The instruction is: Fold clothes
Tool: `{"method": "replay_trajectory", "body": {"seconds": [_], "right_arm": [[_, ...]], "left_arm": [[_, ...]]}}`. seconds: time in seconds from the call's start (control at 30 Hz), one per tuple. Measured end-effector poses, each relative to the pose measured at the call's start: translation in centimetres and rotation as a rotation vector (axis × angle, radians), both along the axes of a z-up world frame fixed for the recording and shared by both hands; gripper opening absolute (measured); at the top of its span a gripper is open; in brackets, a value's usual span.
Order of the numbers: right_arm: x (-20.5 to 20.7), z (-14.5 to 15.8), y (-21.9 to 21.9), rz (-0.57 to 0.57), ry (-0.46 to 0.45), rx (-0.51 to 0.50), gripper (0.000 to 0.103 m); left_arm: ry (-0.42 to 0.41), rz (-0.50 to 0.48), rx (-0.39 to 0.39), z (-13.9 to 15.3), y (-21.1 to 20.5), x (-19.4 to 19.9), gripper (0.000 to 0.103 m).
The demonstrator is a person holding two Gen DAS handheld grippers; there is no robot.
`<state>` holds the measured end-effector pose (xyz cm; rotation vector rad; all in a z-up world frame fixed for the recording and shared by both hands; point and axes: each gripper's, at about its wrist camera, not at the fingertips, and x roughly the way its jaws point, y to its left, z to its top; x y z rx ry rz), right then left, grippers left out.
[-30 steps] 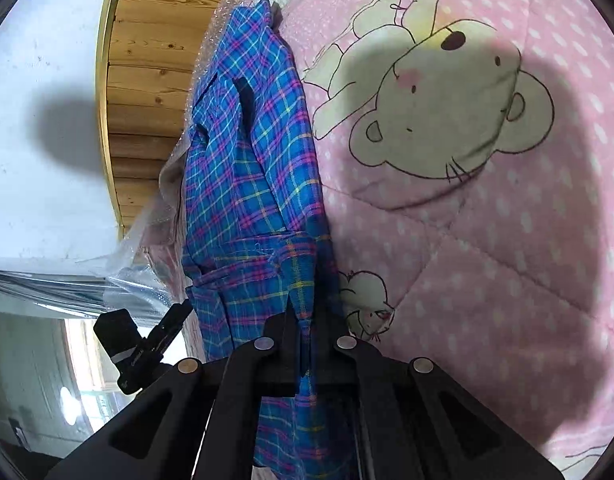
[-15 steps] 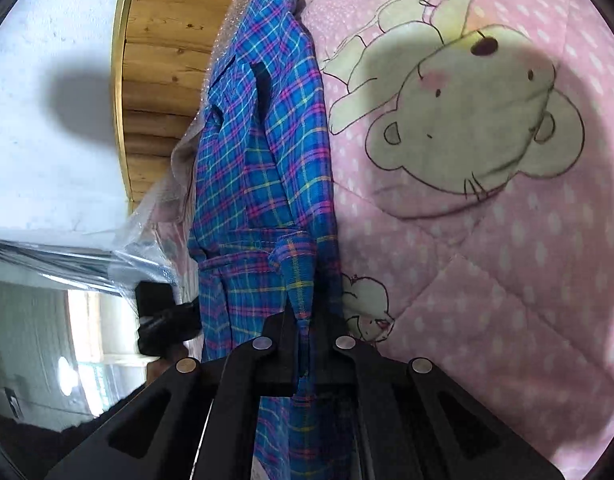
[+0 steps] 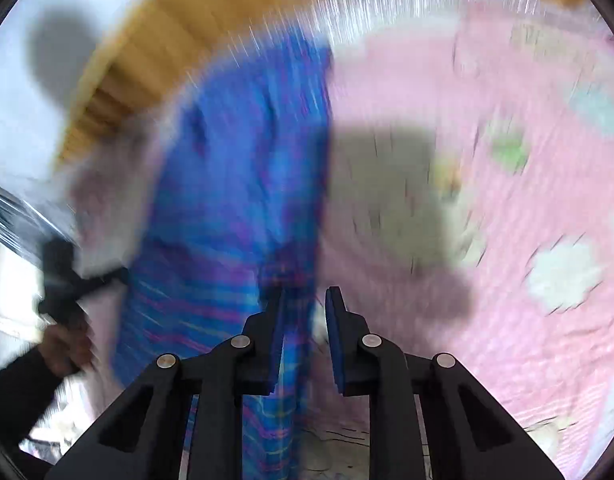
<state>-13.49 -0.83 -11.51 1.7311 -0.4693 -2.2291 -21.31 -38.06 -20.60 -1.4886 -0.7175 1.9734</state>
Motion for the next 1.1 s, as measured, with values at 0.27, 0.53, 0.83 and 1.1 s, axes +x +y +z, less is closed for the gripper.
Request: {"method": "replay_trajectory", "body": {"seconds": [0.27,0.53,0.83,1.1], "right_arm": [[-7.8,7.5,3.8,0.094,0.097,-0.061,0.056],[-26.4,4.1,3.4,0.012,0.110,0.047,0.059],[-31.8,1.7,-1.6,0.169,0.138,0.145,0.008],[-26.8,10.7,0.7,0.141,0.352,0.128,0.003]], "left_arm": [[0.155,-0.138,-0.054,5.1,-1.3,-6.8,0.066],[0.166,-0.142,-0.156,2.0,3.2,-21.8,0.068],[0.247,-0.169,-0.124,1.6,7.9,-24.1,0.062],[0.361,-0.211,-0.145,4.7,10.9,-21.5,0.005]]}}
